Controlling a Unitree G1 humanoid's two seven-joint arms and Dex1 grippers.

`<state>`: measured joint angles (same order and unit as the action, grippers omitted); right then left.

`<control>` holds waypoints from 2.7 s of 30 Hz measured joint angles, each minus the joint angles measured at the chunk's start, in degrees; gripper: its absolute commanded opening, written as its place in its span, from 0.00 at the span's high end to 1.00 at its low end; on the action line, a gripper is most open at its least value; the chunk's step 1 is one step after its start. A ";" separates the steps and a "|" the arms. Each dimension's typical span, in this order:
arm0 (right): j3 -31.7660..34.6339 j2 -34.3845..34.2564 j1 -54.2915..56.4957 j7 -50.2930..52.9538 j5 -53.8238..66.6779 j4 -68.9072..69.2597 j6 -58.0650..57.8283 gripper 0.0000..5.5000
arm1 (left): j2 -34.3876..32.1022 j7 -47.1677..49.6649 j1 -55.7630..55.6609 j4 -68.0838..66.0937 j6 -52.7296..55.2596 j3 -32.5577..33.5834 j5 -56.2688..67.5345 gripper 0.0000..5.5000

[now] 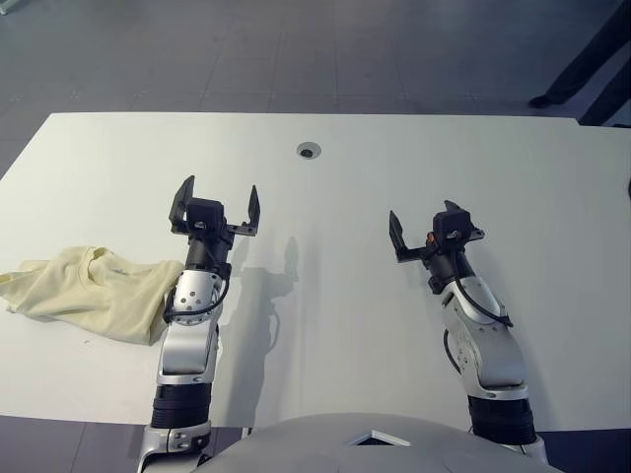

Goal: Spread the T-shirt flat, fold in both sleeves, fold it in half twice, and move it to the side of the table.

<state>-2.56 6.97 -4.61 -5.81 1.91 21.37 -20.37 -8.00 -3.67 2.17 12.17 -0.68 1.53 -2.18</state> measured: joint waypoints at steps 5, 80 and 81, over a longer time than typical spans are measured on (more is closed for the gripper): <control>0.00 -0.01 0.00 -0.03 0.02 0.00 0.00 0.08 | 0.02 -0.33 0.01 0.00 -0.41 -0.02 0.03 0.18; 2.54 -1.76 -2.77 3.71 -0.37 0.63 2.36 0.02 | -13.98 -5.87 32.73 2.57 -1.13 22.84 -6.35 0.02; 2.53 -1.76 -2.81 3.71 -0.37 0.64 2.36 0.02 | -13.99 -5.78 32.74 2.33 -1.33 22.84 -6.65 0.02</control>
<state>-0.02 5.21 -7.43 -2.10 1.54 22.01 -18.00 -21.99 -9.45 34.91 14.49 -2.01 24.37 -8.83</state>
